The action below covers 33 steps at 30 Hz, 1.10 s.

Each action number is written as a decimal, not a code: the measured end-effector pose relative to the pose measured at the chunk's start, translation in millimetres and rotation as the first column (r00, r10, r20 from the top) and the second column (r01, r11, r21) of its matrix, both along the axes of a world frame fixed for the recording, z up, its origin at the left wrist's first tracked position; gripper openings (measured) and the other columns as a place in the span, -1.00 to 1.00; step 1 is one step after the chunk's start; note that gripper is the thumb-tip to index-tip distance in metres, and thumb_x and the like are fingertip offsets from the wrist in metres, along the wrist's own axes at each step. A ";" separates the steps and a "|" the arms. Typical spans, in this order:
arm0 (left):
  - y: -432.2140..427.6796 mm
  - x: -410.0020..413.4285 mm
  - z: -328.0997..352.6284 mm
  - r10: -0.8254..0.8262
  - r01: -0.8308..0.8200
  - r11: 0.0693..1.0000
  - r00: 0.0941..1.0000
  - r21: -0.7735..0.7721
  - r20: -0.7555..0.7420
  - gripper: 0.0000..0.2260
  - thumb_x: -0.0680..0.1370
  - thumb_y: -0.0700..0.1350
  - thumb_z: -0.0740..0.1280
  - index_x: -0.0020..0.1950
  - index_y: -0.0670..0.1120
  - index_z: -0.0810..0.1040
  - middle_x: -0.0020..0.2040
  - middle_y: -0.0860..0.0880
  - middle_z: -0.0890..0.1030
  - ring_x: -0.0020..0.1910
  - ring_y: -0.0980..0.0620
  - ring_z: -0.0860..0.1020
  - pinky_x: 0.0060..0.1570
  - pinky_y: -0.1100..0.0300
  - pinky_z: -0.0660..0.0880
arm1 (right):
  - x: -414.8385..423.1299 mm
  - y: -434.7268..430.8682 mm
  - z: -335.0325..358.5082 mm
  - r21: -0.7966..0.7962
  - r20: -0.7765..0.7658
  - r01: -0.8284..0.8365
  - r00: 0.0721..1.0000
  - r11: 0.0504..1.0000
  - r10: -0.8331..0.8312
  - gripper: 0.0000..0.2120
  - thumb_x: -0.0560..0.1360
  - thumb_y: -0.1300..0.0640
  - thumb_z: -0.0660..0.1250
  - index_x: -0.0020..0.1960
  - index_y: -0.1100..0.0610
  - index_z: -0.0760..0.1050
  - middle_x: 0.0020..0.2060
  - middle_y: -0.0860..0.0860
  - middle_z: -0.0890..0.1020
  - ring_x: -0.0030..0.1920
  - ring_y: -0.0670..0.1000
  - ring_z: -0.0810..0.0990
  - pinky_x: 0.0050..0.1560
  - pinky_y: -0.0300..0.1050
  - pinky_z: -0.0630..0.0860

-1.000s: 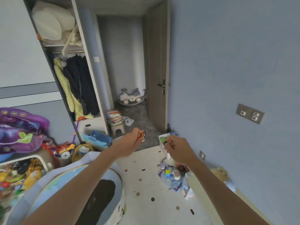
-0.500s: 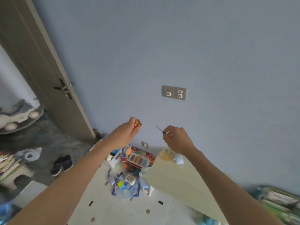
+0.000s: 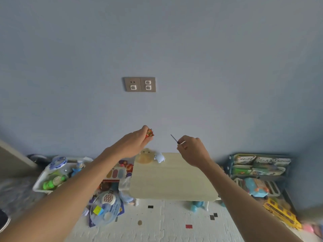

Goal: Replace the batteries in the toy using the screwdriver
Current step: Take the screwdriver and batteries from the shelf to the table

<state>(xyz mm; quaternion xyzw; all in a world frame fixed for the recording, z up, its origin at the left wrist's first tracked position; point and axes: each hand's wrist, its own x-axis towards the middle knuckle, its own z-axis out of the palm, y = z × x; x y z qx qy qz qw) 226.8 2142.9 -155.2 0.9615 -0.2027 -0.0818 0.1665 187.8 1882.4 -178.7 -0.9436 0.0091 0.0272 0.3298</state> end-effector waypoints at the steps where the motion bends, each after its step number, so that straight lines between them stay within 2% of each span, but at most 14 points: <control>1: -0.4 10.6 -10.7 -0.006 0.007 1.000 1.000 0.012 -0.017 -0.82 0.76 0.14 0.11 0.12 0.05 0.26 -0.29 -0.04 0.47 -0.41 -0.01 0.40 -0.41 0.09 0.34 | 9.5 1.8 -9.6 -0.001 -0.011 0.000 1.000 1.000 0.000 -0.83 0.58 0.10 0.28 0.10 0.04 0.62 -0.14 -0.08 0.78 -0.08 0.06 0.71 -0.11 0.06 0.68; 4: 0.2 47.0 -48.6 -0.007 0.008 0.999 0.999 0.043 -0.041 -0.82 0.76 0.13 0.11 0.13 0.03 0.26 -0.28 -0.02 0.49 -0.42 0.00 0.41 -0.42 0.09 0.34 | 46.1 8.2 -46.8 -0.019 -0.026 -0.031 0.999 0.999 0.030 -0.83 0.59 0.12 0.27 0.10 0.04 0.61 -0.17 -0.08 0.78 -0.09 0.08 0.70 -0.11 0.07 0.67; 9: 7.7 104.7 -146.9 -0.001 0.005 0.992 1.000 0.127 -0.029 -0.75 0.76 0.11 0.12 0.26 -0.05 0.31 -0.24 0.02 0.51 -0.45 0.06 0.42 -0.47 0.19 0.34 | 114.5 19.8 -144.7 -0.038 -0.061 -0.097 0.994 0.995 0.094 -0.83 0.58 0.12 0.26 0.08 0.04 0.60 -0.27 -0.07 0.76 -0.23 0.08 0.69 -0.21 0.04 0.65; 12: 20.6 139.7 -236.5 -0.007 0.015 0.986 0.999 0.163 -0.046 -0.74 0.75 0.14 0.10 0.25 -0.04 0.32 -0.24 -0.01 0.54 -0.45 0.06 0.42 -0.48 0.19 0.37 | 156.6 27.9 -227.4 -0.060 -0.054 -0.119 0.992 0.991 0.116 -0.84 0.58 0.10 0.25 0.08 0.02 0.60 -0.27 -0.06 0.74 -0.25 0.10 0.66 -0.24 0.04 0.63; 18: 36.2 187.4 -459.6 -0.048 0.060 0.973 0.997 0.223 -0.059 -0.73 0.76 0.10 0.13 0.32 -0.07 0.31 -0.19 -0.03 0.55 -0.41 0.03 0.44 -0.39 0.10 0.44 | 218.8 39.9 -429.6 -0.070 0.014 -0.150 0.988 0.986 0.151 -0.83 0.59 0.12 0.26 0.09 0.02 0.61 -0.24 -0.07 0.76 -0.14 0.10 0.69 -0.15 0.08 0.65; 20: 38.3 191.2 -534.6 -0.065 0.076 0.958 0.997 0.278 -0.050 -0.74 0.76 0.10 0.13 0.27 -0.08 0.32 -0.16 0.00 0.51 -0.29 -0.04 0.53 -0.31 0.05 0.43 | 225.2 42.6 -497.1 -0.068 0.044 -0.158 0.986 0.985 0.161 -0.83 0.58 0.11 0.26 0.07 0.00 0.61 -0.25 -0.07 0.77 -0.15 0.09 0.71 -0.16 0.07 0.66; 21: 39.7 190.8 -569.7 -0.080 0.089 0.946 0.996 0.311 -0.043 -0.74 0.75 0.11 0.13 0.25 -0.07 0.33 -0.09 -0.01 0.53 -0.18 -0.10 0.59 -0.23 0.01 0.45 | 226.7 42.8 -527.8 -0.066 0.061 -0.166 0.984 0.984 0.170 -0.85 0.58 0.11 0.26 0.06 -0.01 0.60 -0.26 -0.05 0.77 -0.16 0.11 0.72 -0.18 0.07 0.66; 24: 44.3 189.5 -654.8 -0.143 0.138 0.902 0.990 0.409 -0.018 -0.75 0.76 0.11 0.12 0.24 -0.07 0.36 0.12 -0.07 0.57 0.05 -0.11 0.57 0.00 0.03 0.44 | 229.7 40.6 -603.5 -0.054 0.126 -0.175 0.976 0.983 0.180 -0.88 0.59 0.12 0.31 0.06 -0.01 0.60 -0.25 -0.01 0.77 -0.19 0.15 0.72 -0.19 0.09 0.66; 27: 49.1 185.6 -707.4 -0.238 0.169 0.884 0.965 0.436 0.109 -0.75 0.75 0.11 0.10 0.19 -0.06 0.37 0.14 -0.03 0.50 0.13 -0.05 0.49 0.15 0.05 0.45 | 227.7 39.0 -651.7 -0.050 0.192 -0.202 0.959 0.978 0.208 -0.88 0.60 0.12 0.36 0.10 0.03 0.63 -0.15 -0.07 0.80 -0.18 0.05 0.74 -0.11 0.04 0.67; 29: 51.6 184.0 -724.3 -0.235 0.149 0.905 0.956 0.398 0.175 -0.75 0.74 0.13 0.08 0.15 -0.04 0.36 0.14 0.00 0.45 0.14 -0.02 0.43 0.20 0.05 0.45 | 223.6 38.6 -670.7 -0.057 0.225 -0.219 0.948 0.974 0.227 -0.89 0.60 0.10 0.37 0.10 0.02 0.64 -0.11 -0.08 0.80 -0.17 -0.01 0.73 -0.08 0.03 0.67; 33: 52.7 184.7 -730.4 -0.215 0.138 0.922 0.960 0.362 0.181 -0.73 0.74 0.18 0.04 0.19 0.00 0.33 0.15 0.07 0.34 0.17 0.05 0.35 0.29 0.08 0.39 | 221.1 38.0 -687.1 -0.058 0.309 -0.223 0.923 0.973 0.229 -0.90 0.59 0.11 0.39 0.09 0.02 0.64 -0.11 -0.06 0.80 -0.19 -0.04 0.73 -0.07 0.04 0.67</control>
